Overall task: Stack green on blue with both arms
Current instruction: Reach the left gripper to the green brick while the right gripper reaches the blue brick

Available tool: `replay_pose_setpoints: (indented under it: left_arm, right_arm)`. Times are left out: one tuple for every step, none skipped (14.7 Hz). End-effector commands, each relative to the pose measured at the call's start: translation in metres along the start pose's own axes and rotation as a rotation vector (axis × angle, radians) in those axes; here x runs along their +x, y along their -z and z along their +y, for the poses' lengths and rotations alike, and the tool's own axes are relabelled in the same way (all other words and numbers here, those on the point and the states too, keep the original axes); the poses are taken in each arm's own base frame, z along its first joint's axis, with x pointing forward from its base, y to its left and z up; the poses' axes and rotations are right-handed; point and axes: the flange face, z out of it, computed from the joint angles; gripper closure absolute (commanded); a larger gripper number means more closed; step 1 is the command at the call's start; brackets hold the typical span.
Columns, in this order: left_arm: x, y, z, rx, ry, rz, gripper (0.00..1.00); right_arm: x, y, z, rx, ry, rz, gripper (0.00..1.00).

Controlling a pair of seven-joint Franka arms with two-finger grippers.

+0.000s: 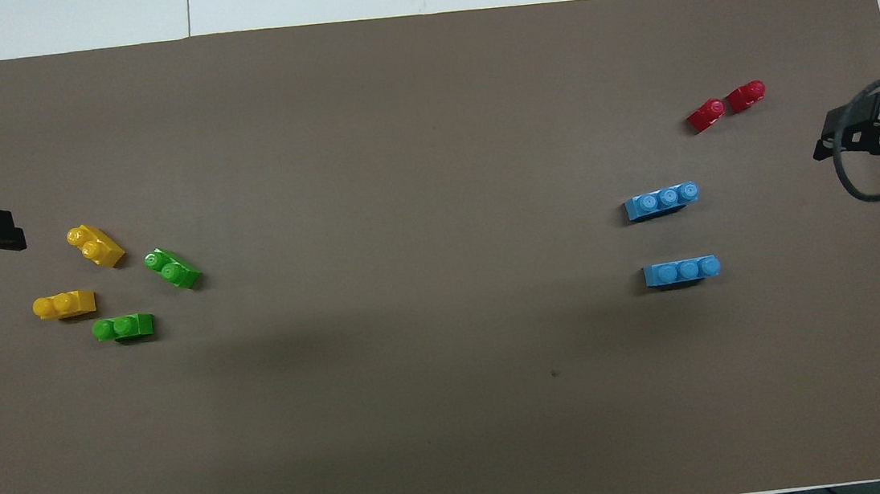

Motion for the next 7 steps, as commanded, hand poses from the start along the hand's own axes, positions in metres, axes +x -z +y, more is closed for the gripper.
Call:
replay_pose_setpoints:
  left_arm:
    - [-0.025, -0.024, 0.003, 0.001, 0.215, 0.029, 0.00]
    - [-0.028, -0.034, 0.010, 0.000, 0.264, 0.025, 0.00]
    - [-0.031, -0.044, 0.021, -0.002, 0.296, 0.020, 0.00]
    - [-0.034, -0.058, 0.024, 0.001, 0.333, 0.013, 0.00]
    - [-0.037, -0.071, 0.025, 0.000, 0.367, 0.011, 0.00]
    - [-0.039, -0.083, 0.024, 0.002, 0.427, 0.005, 0.00]
    - [-0.041, -0.099, 0.025, 0.010, 0.511, -0.007, 0.00]
  right_arm:
    - [0.013, -0.020, -0.014, 0.046, -0.245, -0.059, 0.00]
    - [0.018, -0.026, -0.020, 0.065, -0.331, -0.100, 0.00]
    - [0.023, -0.034, -0.025, 0.074, -0.424, -0.132, 0.01]
    - [0.028, -0.041, -0.029, 0.079, -0.505, -0.160, 0.01]
    - [0.033, -0.047, -0.033, 0.094, -0.560, -0.191, 0.01]
    - [0.038, -0.056, -0.036, 0.101, -0.588, -0.216, 0.01]
    - [0.043, -0.065, -0.036, 0.099, -0.602, -0.228, 0.01]
